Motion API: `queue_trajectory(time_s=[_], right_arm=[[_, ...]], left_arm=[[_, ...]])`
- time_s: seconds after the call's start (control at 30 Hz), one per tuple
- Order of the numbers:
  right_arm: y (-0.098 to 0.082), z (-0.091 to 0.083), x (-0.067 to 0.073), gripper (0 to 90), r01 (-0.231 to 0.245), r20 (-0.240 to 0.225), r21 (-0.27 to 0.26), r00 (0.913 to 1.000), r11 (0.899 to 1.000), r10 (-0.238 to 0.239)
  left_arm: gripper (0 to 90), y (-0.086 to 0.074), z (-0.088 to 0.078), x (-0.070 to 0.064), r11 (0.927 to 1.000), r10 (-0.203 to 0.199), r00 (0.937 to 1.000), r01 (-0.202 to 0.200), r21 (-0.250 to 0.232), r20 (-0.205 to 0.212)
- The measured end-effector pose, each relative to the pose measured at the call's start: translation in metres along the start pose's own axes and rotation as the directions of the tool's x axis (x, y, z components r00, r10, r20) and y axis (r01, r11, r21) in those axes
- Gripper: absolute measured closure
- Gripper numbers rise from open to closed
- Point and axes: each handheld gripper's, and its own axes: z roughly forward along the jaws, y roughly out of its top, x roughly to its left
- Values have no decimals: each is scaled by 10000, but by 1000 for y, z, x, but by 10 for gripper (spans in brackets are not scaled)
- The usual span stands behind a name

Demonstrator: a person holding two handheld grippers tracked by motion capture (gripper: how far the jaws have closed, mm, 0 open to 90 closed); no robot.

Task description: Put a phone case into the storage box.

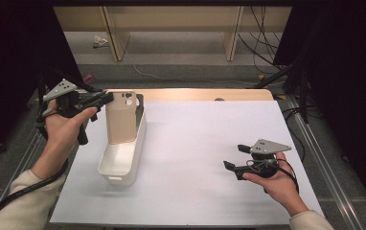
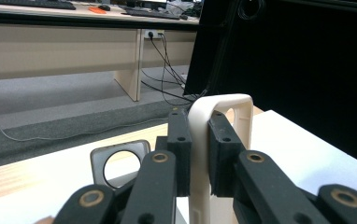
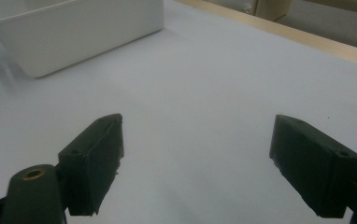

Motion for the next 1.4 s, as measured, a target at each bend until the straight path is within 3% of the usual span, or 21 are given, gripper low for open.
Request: queue_trajectory(time_s=[0.8,1.4], right_arm=[[-2,-3,-1,179,-143,85,-110,9999,9998,144],[-3,-2,-2,178,-202,67,-123,9998,9997,202]], left_arm=[[811,-6,12,19,10000,68,9998,-67,43,-181],[811,-13,28,34,9997,201,9998,-200,156,-60]])
